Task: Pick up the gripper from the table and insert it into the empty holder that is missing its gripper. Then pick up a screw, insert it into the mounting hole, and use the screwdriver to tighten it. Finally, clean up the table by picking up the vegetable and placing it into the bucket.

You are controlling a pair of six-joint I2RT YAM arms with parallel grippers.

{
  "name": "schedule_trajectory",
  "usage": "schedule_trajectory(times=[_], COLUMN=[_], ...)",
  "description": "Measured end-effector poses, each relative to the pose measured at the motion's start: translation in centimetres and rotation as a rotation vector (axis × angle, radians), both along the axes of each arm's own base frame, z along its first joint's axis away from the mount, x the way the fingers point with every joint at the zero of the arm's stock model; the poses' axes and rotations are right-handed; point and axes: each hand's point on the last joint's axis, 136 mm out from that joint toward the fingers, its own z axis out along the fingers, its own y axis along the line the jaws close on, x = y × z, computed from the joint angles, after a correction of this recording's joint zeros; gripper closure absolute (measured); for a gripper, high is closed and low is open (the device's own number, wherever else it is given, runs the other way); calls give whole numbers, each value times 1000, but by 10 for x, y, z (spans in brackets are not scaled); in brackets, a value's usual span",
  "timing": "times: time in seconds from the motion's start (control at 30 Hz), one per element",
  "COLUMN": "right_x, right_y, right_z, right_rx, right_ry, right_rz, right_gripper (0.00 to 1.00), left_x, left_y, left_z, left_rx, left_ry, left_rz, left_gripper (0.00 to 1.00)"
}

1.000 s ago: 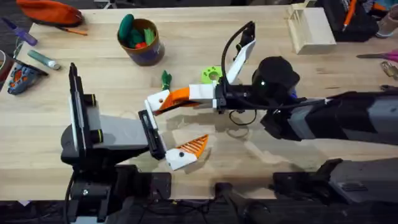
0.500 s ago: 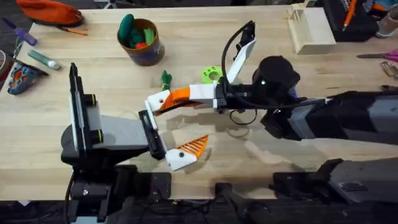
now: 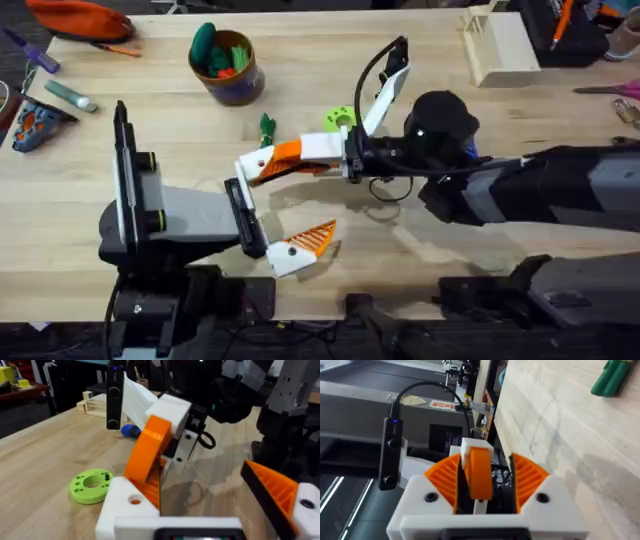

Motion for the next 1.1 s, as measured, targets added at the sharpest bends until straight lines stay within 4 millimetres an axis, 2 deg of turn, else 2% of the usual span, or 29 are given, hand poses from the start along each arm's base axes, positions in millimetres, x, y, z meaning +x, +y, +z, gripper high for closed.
schedule_trajectory(times=[0.2, 0.33, 0.4, 0.43, 0.63, 1.1], right_x=[0, 0, 0, 0, -1, 23], right_y=[0, 0, 0, 0, -3, -53], right_z=[0, 0, 0, 0, -9, -1], right_rx=[0, 0, 0, -1, -44, -211], right_ry=[0, 0, 0, -2, 11, -44], right_rz=[0, 0, 0, 0, -2, -83], right_gripper=[379, 197, 51, 19, 9, 9], left_x=[-1, -1, -1, -1, -2, -2], left_y=[0, -1, -1, -1, -1, -1], left_z=[0, 0, 0, 0, 0, 0], left_rx=[-1, -1, -1, -1, -1, -1], left_ry=[0, 1, 1, 1, 2, 3], left_rz=[-7, -8, -8, -9, -11, -12], left_gripper=[1, 1, 1, 1, 1, 2])
